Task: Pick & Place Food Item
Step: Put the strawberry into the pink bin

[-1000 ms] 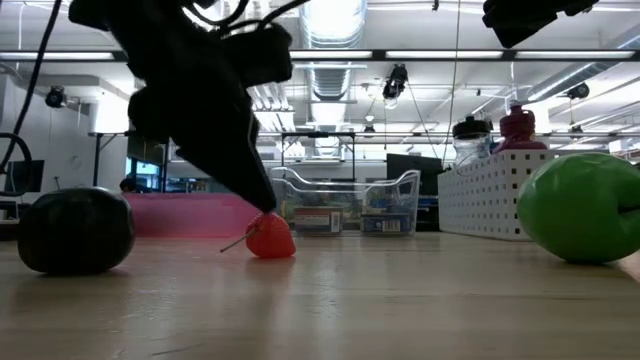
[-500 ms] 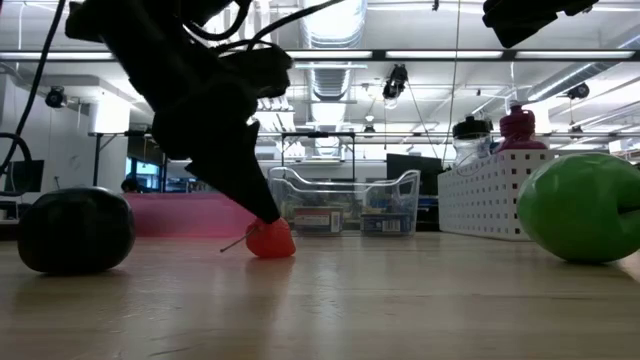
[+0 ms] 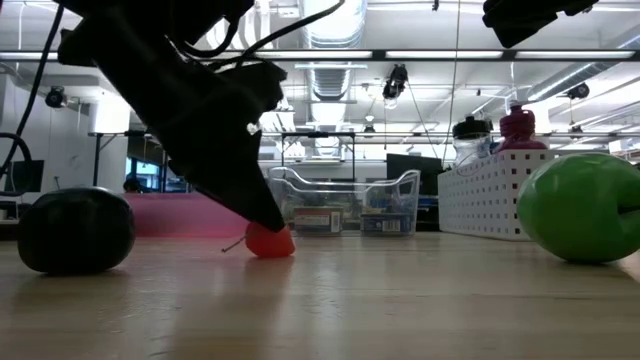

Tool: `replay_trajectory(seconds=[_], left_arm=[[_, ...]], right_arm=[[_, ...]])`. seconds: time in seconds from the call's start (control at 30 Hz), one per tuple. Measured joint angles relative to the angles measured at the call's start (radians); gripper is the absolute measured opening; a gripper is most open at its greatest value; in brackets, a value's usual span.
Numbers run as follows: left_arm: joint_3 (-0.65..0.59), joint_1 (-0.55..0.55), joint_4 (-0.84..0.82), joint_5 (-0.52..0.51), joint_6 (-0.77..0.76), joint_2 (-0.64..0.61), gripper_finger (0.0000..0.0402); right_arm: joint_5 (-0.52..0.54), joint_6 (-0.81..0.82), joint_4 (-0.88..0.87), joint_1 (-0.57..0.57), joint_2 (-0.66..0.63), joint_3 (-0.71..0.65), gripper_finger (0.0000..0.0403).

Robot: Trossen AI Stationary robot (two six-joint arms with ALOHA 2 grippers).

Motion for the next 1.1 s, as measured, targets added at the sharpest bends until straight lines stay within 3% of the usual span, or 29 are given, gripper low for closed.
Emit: replay_trajectory(seconds=[0.47,0.8,1.1], left_arm=[[0.004,0.002,0.054,0.007,-0.002,0.058,0.0273],[0.004,0.002,0.046,0.007,0.003,0.058,0.0176],[0.004,0.002,0.041,0.007,0.011,0.057,0.0192]], right_arm=[[0.0,0.0,0.001,0.0,0.0,0.0,0.0008],[0.0,0.0,0.001,0.0,0.0,0.0,0.0008],[0.0,0.0,0.0,0.0,0.0,0.0,0.0008]])
